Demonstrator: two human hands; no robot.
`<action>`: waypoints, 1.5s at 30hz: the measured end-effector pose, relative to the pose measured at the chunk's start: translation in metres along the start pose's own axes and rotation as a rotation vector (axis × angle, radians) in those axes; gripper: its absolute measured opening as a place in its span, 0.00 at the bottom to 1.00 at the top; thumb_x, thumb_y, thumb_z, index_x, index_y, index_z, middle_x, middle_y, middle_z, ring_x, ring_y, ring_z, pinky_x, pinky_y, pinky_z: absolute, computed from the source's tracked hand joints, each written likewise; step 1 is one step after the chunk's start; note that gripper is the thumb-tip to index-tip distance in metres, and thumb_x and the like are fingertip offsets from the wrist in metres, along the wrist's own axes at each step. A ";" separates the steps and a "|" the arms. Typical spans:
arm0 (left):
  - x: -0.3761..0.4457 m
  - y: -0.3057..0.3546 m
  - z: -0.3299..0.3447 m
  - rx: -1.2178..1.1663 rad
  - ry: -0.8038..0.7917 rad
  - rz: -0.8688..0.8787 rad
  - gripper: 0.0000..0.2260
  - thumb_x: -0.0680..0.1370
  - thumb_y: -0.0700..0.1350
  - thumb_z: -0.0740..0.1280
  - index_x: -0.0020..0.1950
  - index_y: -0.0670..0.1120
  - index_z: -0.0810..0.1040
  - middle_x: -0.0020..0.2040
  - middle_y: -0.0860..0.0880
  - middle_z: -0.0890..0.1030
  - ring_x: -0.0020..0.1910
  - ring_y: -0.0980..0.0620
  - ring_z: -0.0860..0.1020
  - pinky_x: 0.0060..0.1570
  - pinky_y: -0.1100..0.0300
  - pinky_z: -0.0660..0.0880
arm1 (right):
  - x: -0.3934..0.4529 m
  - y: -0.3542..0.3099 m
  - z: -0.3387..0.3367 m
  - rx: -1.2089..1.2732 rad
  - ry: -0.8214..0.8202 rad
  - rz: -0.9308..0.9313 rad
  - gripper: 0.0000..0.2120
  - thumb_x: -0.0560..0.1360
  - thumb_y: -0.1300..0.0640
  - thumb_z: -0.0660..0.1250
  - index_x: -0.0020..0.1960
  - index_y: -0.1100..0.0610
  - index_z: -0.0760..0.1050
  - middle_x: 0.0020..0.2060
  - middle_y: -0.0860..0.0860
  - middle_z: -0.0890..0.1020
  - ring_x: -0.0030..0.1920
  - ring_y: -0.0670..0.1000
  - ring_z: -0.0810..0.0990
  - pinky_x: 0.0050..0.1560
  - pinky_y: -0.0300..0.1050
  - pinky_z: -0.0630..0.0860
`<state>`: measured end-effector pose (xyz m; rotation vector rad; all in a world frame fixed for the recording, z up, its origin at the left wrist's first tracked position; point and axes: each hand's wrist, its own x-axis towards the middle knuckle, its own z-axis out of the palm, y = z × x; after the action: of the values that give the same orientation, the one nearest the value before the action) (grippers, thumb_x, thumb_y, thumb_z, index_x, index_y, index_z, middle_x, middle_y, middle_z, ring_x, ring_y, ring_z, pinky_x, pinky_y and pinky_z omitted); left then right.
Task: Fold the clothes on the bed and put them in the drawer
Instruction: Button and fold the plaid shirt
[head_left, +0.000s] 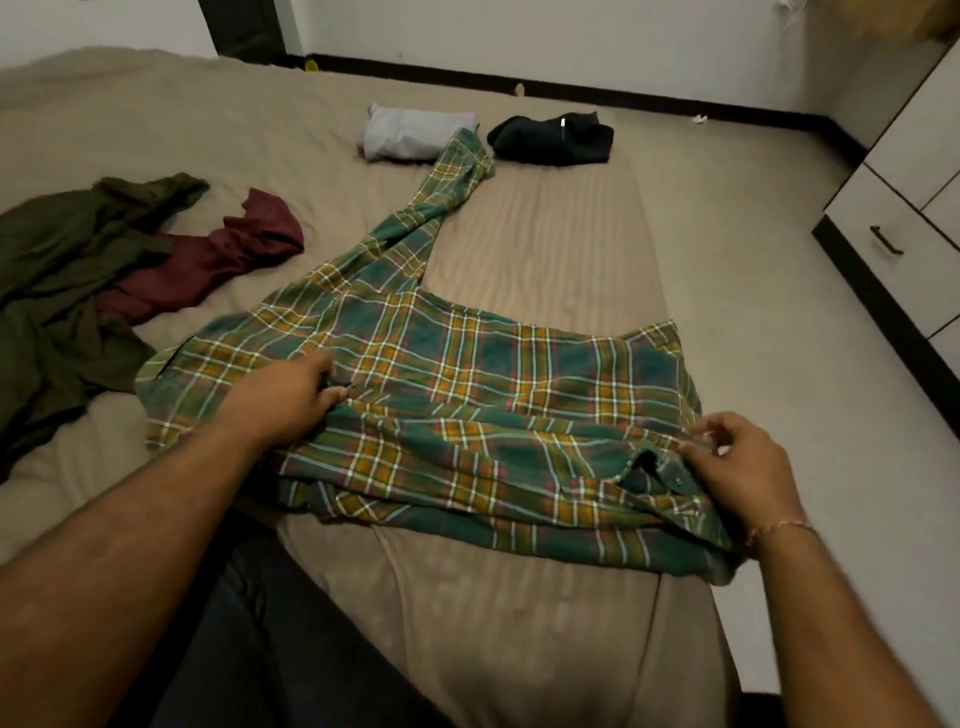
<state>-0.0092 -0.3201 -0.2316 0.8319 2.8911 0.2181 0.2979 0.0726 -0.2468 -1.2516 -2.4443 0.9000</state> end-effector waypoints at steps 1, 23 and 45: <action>-0.002 -0.001 0.001 0.001 0.006 -0.010 0.13 0.82 0.58 0.67 0.51 0.50 0.72 0.41 0.47 0.79 0.39 0.45 0.77 0.38 0.51 0.76 | -0.001 -0.004 -0.002 -0.045 0.054 -0.058 0.13 0.73 0.50 0.77 0.56 0.48 0.79 0.51 0.49 0.81 0.50 0.56 0.81 0.53 0.55 0.80; 0.214 0.080 -0.039 0.448 -0.290 0.367 0.08 0.81 0.54 0.67 0.60 0.60 0.77 0.58 0.55 0.79 0.61 0.50 0.76 0.71 0.46 0.67 | 0.154 -0.088 0.033 -0.471 -0.219 -0.586 0.20 0.81 0.38 0.61 0.41 0.51 0.78 0.36 0.48 0.79 0.42 0.54 0.79 0.42 0.48 0.72; -0.036 -0.004 -0.043 0.370 0.062 0.646 0.10 0.72 0.59 0.68 0.47 0.54 0.77 0.41 0.53 0.78 0.40 0.48 0.81 0.42 0.55 0.73 | -0.014 -0.031 -0.051 -0.731 -0.470 -0.447 0.11 0.78 0.46 0.66 0.60 0.35 0.76 0.55 0.46 0.84 0.50 0.50 0.81 0.52 0.47 0.79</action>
<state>0.0120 -0.3469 -0.1875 1.8336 2.6454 -0.2512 0.3106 0.0693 -0.1866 -0.6111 -3.4109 0.1687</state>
